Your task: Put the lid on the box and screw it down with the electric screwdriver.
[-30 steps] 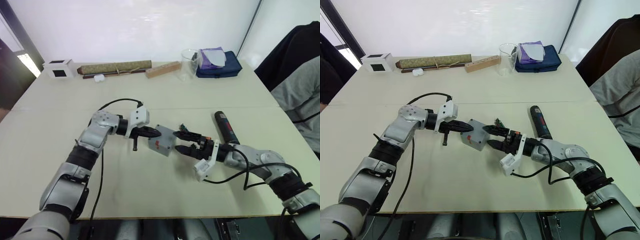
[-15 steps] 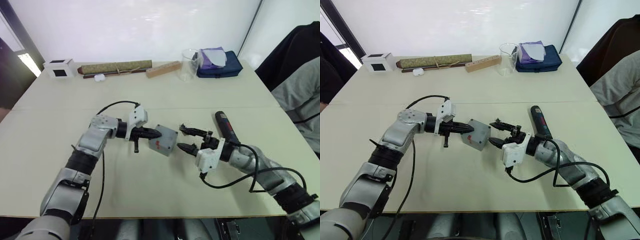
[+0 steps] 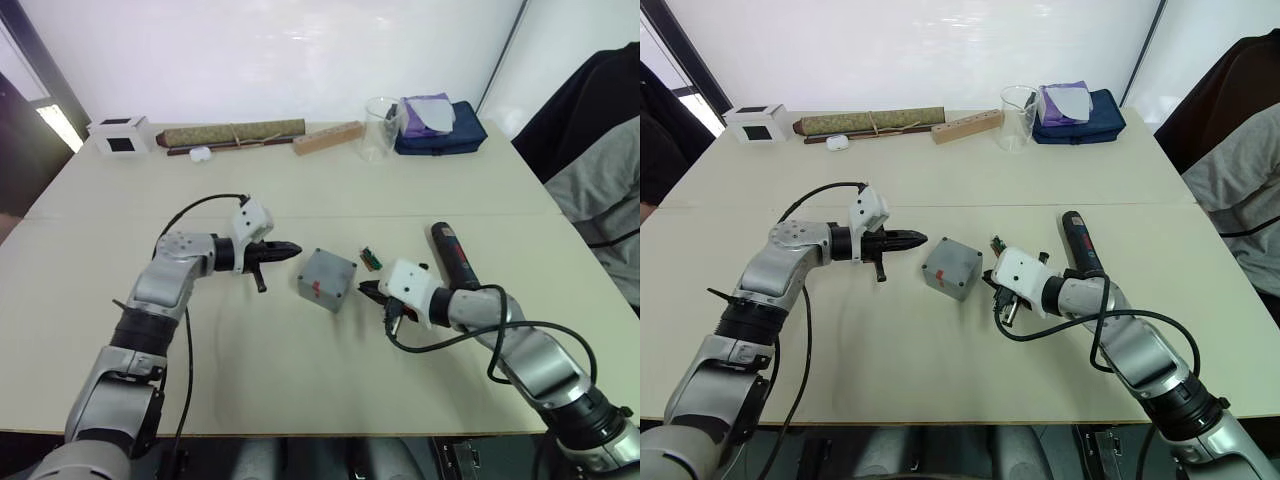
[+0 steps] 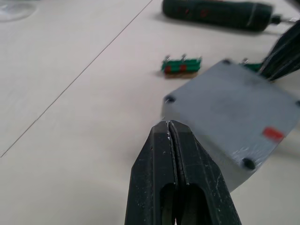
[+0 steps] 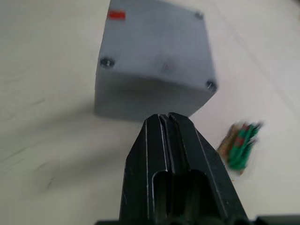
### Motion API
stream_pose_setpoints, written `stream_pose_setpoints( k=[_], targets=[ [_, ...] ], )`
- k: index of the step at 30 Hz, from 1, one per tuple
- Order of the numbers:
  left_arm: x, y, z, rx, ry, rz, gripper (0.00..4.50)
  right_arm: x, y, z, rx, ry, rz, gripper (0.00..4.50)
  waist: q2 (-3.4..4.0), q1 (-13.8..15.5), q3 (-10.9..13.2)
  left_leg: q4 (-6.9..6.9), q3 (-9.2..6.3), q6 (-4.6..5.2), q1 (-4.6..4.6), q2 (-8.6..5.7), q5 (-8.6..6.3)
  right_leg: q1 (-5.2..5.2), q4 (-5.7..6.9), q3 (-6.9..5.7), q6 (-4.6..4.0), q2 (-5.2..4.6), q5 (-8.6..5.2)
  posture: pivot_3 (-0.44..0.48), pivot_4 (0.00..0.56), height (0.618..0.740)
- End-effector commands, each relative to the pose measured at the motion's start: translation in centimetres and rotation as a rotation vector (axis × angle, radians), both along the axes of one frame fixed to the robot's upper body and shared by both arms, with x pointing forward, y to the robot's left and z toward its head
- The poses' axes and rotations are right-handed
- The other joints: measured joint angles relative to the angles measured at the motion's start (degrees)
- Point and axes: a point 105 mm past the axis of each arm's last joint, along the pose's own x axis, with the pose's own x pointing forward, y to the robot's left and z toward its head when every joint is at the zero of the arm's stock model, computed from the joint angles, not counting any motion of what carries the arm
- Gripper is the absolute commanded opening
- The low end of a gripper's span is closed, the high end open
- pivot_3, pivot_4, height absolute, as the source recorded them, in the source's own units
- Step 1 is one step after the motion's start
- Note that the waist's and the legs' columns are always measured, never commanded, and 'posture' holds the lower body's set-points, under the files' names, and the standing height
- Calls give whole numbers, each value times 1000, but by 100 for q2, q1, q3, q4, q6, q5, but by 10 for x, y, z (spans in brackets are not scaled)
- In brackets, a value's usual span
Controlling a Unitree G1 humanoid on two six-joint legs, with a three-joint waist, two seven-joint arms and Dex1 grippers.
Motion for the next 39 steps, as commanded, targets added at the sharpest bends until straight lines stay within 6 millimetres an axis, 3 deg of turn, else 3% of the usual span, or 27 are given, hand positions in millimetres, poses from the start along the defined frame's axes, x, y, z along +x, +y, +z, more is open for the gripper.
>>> stream_pose_setpoints(
  k=[1, 9, 15, 25, 39],
  targets=[
    [-2, -7, -8, 24, -17, -17, 0, 4, 12, 9, 6, -24, 0, 53, 0, -11, 0, 0, 1, 0, -3, 0, 0, -4, 0, 0, 0, 0, 0, 0, 150, 736],
    [-20, -19, -27, 74, 61, -133, 0, 8, 24, 0, 3, 57, -28, 53, 1, -12, 1, -1, -1, 0, -24, 0, 0, -23, 1, -2, 1, 1, 1, 0, 150, 736],
    [-41, -19, -24, 68, 139, -246, 0, 5, 42, 3, 44, 104, 31, 53, 2, -27, 1, 0, -3, 0, -49, 1, 0, -47, 2, -5, 0, 1, 1, 0, 150, 736],
    [-62, -16, -19, 81, 179, -314, 0, -6, 55, 4, 44, 163, 132, 53, 3, -22, 2, 2, -9, 0, -79, 0, 0, -73, 1, -13, 0, 0, 1, 0, 150, 736],
    [-61, 0, -24, 135, 179, -259, 0, -19, 60, 7, 39, 201, 204, 53, 4, -26, 3, 1, -11, 0, -80, 1, 0, -75, 1, -15, 0, 0, 1, 0, 150, 736]
  ],
)
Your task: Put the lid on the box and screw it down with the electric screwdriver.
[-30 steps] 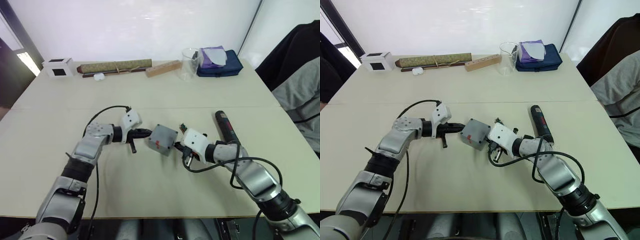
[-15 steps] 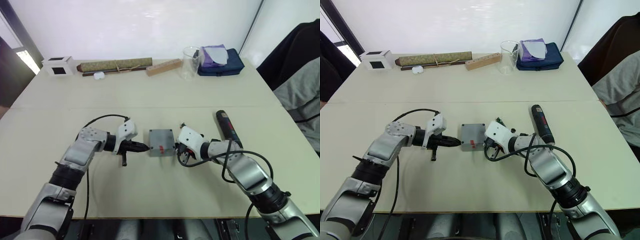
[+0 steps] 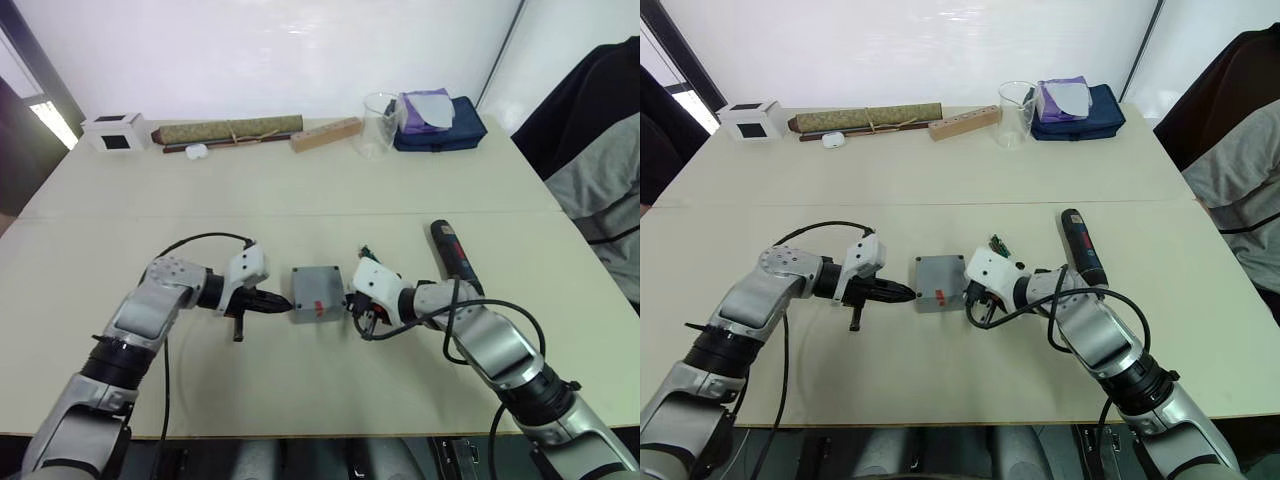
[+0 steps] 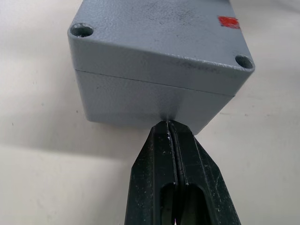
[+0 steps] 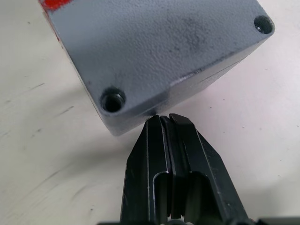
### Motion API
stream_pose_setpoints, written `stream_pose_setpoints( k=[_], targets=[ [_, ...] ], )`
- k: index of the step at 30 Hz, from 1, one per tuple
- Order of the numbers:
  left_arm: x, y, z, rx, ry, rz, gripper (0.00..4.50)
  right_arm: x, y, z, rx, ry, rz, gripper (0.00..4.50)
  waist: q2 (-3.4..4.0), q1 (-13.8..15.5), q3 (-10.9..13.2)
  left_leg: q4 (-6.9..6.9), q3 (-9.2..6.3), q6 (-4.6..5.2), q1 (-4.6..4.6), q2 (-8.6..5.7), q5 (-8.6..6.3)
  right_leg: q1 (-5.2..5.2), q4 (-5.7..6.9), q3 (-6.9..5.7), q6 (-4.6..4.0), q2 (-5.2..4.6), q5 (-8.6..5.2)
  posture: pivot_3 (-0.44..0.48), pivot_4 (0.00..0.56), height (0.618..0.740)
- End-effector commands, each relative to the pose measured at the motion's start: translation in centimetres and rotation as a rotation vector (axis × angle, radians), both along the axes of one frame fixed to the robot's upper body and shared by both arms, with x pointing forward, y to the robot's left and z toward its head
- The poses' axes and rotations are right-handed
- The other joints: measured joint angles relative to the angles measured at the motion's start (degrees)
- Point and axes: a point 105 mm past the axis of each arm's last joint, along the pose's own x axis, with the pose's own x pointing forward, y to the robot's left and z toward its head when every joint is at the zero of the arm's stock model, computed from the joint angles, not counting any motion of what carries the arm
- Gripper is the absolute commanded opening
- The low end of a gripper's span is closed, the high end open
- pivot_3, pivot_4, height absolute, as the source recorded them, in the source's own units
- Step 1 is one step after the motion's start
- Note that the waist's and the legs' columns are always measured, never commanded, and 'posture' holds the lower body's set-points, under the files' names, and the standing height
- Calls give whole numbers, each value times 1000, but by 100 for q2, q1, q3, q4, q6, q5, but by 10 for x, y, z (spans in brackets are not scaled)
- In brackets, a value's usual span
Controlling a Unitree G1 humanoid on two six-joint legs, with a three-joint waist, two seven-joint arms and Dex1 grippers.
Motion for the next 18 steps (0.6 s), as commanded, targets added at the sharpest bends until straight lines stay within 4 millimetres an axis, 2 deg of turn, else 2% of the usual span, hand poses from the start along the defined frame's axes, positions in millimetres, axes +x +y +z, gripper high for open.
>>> stream_pose_setpoints(
  k=[1, 7, 11, 14, 16, 17, 18],
  targets=[
    [-1, -9, 11, -29, -53, -35, 0, -17, 26, 19, 72, -33, 141, 53, 0, 2, 0, 0, 0, 0, 0, 0, 0, 0, 0, 0, 0, 0, 0, 0, 150, 736],
    [-3, -2, 3, 17, -48, -26, 0, -15, 22, 20, 54, -52, 140, 53, 0, 0, 0, 0, 0, 0, 0, 0, 0, 0, 0, -1, 0, 0, 0, 0, 150, 736],
    [-8, 10, 4, 28, -41, -18, 0, -12, 3, 17, -25, -123, 132, 53, 0, 1, 2, -1, 0, 0, 0, 0, 0, -1, -1, -1, 0, -1, 0, 0, 150, 736],
    [-10, 26, 9, 43, -51, 7, 0, -16, -6, 32, 51, -141, 92, 53, -1, 5, 2, -2, 0, 0, -3, 0, 0, -3, -3, -1, 0, -1, -1, 0, 150, 736],
    [-12, 34, 17, 34, -73, 17, 0, -18, -14, 50, 125, -178, 36, 53, 0, 3, 3, -2, -1, 0, -3, 1, 0, -3, -2, -1, 0, -1, -1, 0, 150, 736],
    [-12, 36, 21, 32, -86, 16, 0, -18, -17, 56, 152, -189, 8, 665, 0, 5, 4, -2, -2, 0, -4, 0, 0, -3, -2, -1, 0, -2, -1, 0, 150, 736],
    [-13, 38, 27, 27, -101, 15, 0, -18, -22, 62, 181, -189, -28, 1013, 0, 8, 4, -2, -2, 0, -4, 1, 0, -3, -2, -1, 0, -2, -1, 0, 150, 736]
  ],
)
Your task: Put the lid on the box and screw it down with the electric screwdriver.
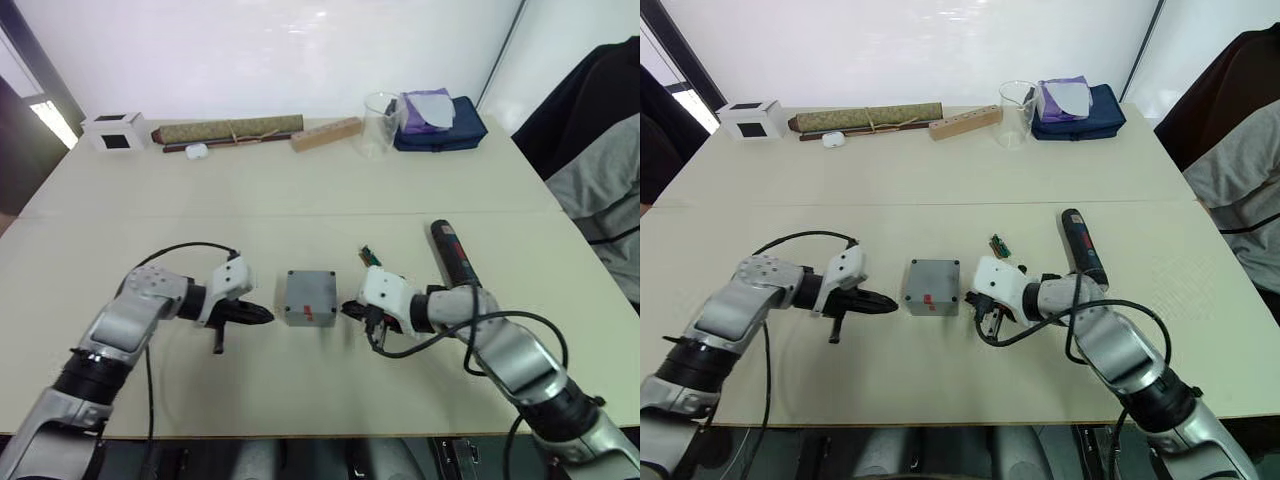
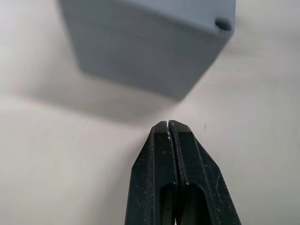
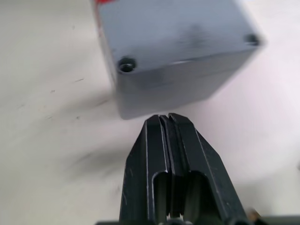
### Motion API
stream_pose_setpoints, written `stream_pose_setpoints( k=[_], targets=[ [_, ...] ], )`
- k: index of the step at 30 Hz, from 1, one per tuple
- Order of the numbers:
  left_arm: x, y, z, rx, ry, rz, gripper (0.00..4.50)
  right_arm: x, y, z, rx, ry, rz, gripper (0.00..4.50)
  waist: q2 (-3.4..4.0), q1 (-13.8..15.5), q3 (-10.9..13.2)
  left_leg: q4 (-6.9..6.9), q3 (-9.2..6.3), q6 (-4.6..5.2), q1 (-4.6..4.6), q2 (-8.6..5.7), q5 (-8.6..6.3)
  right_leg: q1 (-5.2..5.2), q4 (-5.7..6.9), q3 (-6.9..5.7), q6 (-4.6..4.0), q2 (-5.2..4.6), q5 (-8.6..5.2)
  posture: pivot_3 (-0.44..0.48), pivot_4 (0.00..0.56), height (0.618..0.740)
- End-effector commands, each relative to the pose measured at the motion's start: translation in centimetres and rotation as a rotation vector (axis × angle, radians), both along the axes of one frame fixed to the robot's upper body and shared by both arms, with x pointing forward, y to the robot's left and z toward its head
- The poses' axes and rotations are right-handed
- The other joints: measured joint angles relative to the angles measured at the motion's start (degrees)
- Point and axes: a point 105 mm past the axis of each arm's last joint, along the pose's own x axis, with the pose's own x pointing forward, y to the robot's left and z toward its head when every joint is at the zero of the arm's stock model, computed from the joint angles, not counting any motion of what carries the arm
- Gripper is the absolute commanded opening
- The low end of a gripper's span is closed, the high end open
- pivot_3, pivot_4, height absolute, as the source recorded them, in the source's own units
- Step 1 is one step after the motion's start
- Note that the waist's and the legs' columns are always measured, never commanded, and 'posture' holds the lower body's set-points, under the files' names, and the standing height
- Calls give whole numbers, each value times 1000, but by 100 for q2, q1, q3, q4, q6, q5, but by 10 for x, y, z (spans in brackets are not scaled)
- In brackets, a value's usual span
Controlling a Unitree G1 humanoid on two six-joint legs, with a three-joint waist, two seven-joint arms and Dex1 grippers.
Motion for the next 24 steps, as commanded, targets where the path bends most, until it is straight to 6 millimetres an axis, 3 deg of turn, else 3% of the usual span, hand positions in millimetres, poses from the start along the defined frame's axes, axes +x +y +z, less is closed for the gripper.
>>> stream_pose_setpoints(
  k=[1, 3, 6, 9, 14, 24],
  targets=[
    [-1, -1, 37, -74, -106, -26, 0, -2, -13, 40, 131, -85, -97, 1394, 0, 9, 0, 0, 0, 0, 0, 0, 0, 0, 0, 0, 0, -1, 0, 0, 150, 736],
    [-3, -8, 58, -143, -135, -32, 0, -4, -27, 46, 184, -72, -190, 2215, -2, 41, 1, 1, -1, 0, -1, 0, 0, 2, -1, -2, 0, -2, 0, 0, 150, 736],
    [-7, -14, 70, -178, -148, -51, 0, -9, -36, 46, 228, -35, -258, 3456, -3, 46, 2, 1, -4, -1, -6, -1, 0, 4, -8, -9, 0, -6, -1, 0, 150, 736],
    [-11, -28, 85, -224, -181, -106, 0, -9, -47, 28, 262, 34, -373, 4461, -3, 13, 2, 0, -1, -1, -4, -1, 0, 5, -8, -7, 1, -6, 0, 0, 150, 736],
    [-14, -47, 102, -272, -218, -163, 0, -7, -56, 0, 267, 86, -485, 4461, 2, -4, 6, -1, -2, -1, -2, 0, 0, 4, -4, -6, 0, 0, -1, 0, 150, 736],
    [-10, -48, 99, -251, -228, -164, 0, 2, -59, -11, 285, 84, -538, 4461, 4, 3, 8, -4, 2, -1, -1, 1, 0, 2, -6, -1, 0, 2, -1, 0, 150, 736]
  ],
)
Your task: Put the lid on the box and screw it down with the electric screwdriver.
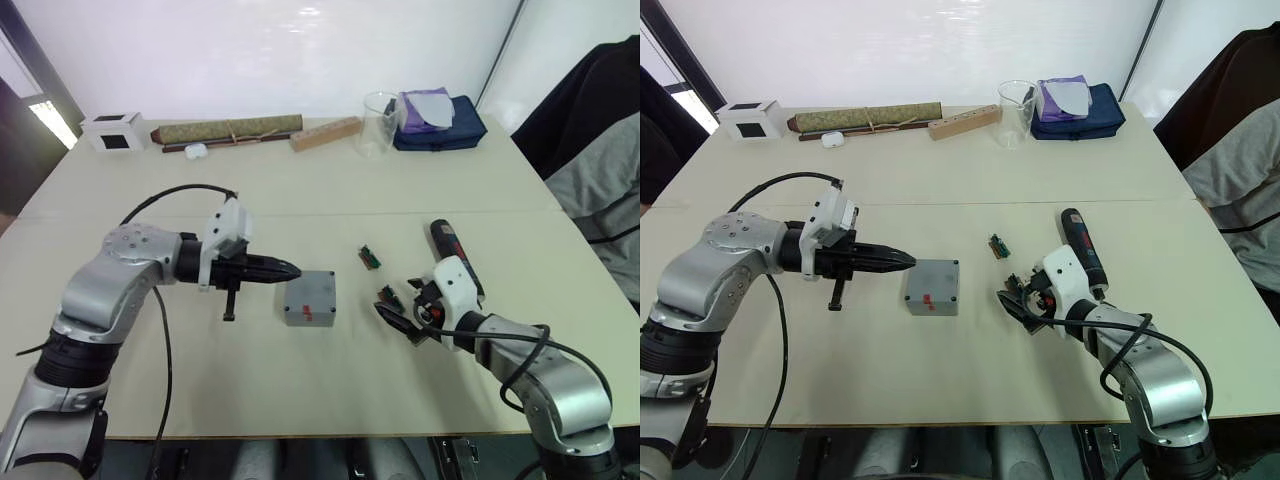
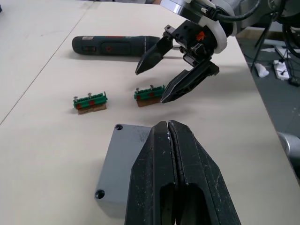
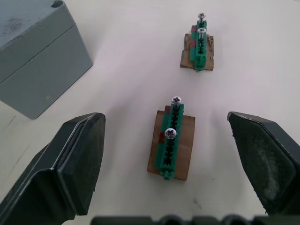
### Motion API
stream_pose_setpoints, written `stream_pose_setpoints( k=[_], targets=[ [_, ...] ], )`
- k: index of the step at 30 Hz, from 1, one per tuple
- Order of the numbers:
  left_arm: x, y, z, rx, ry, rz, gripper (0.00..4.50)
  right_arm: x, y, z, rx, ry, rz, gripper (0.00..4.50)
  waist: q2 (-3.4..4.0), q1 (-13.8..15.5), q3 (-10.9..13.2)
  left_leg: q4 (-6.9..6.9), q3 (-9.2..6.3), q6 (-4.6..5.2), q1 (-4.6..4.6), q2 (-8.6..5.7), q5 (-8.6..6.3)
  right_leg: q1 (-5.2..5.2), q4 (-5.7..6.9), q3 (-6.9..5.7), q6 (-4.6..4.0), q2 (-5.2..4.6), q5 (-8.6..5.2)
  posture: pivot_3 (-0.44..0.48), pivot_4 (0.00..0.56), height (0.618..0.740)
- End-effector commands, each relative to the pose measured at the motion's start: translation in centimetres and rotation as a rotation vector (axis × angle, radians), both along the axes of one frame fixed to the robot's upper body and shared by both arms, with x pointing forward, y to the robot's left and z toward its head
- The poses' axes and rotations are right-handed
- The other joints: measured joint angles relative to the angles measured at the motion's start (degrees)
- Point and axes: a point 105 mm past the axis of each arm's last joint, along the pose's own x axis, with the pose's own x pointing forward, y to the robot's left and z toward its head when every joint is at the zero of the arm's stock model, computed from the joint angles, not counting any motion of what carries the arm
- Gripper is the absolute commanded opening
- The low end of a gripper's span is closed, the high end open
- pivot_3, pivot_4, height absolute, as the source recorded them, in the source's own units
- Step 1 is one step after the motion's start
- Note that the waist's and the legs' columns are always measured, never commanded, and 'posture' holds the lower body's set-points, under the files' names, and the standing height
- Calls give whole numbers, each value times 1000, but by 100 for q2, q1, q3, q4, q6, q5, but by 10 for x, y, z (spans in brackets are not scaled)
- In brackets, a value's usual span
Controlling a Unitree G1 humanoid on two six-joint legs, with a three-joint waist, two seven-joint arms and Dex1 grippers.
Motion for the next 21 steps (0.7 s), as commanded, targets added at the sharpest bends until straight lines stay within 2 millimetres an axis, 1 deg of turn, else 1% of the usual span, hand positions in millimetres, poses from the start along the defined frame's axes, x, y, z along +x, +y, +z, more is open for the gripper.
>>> stream_pose_setpoints(
  k=[1, 2, 5, 6, 8, 11, 12, 14, 15, 16, 21],
  targets=[
    [0, 1, 6, 6, -39, -1, 0, 2, 0, 5, 6, -35, -1, 4461, 0, 3, 0, 0, 0, 0, 0, 0, 0, 0, 0, 0, 0, 0, 0, 0, 150, 736],
    [0, 1, 5, 7, -41, 1, 0, 1, 0, 4, 7, -32, -1, 4461, 0, 4, 0, 0, 0, 0, 0, 0, 0, 0, 0, 0, 0, 0, 0, 0, 150, 736],
    [1, 2, 5, 8, -43, 7, 0, 1, -1, 1, 6, -25, -4, 3839, 0, 3, 0, 0, 0, 0, 0, 0, 0, 0, 0, 0, 0, 0, 0, 0, 150, 736],
    [1, 2, 5, 8, -44, 9, 0, 0, -1, 0, 5, -23, -5, 3491, 0, 2, 0, 0, 0, 0, 0, 0, 0, 0, 0, 0, 0, 0, 0, 0, 150, 736],
    [1, 2, 5, 8, -46, 11, 0, 0, -2, -1, 4, -20, -6, 2963, 0, 1, 0, -1, 0, 0, 0, 0, 0, 0, 0, 0, 0, 0, 0, 0, 150, 736],
    [1, 3, 5, 9, -50, 15, 0, 1, -3, -1, 3, -20, -9, 1816, 0, -3, 0, -1, 0, 0, 0, 0, 0, 0, 0, 0, 0, 1, 0, 0, 150, 736],
    [1, 3, 5, 10, -52, 15, 0, 0, -4, 0, 4, -20, -10, 1504, 0, -1, 0, -1, 0, 0, 0, 0, 0, 0, 0, 0, 0, 1, 0, 0, 150, 736],
    [1, 3, 5, 11, -53, 16, 0, 0, -5, 1, 8, -21, -13, 577, 0, 1, 0, -1, 0, 0, 0, 0, 0, 0, 0, 0, 0, 1, 0, 0, 150, 736],
    [1, 3, 5, 11, -54, 14, 0, 0, -5, 2, 11, -22, -13, 210, 0, 1, 0, -1, 0, 0, 0, 0, 0, 0, 0, 0, 0, 1, 0, 0, 150, 736],
    [1, 3, 5, 10, -54, 12, 0, 0, -5, 3, 14, -24, -14, 61, 0, 2, 0, -1, 0, 0, 0, 0, 0, 0, 0, 0, 0, 0, 0, 0, 150, 736],
    [0, 2, 5, 14, -56, 5, 0, 0, -3, 11, 40, -28, -11, 61, 1, 0, 1, -1, 0, 0, 0, 0, 0, 0, 0, 0, 0, 0, 0, 0, 150, 736]
  ],
)
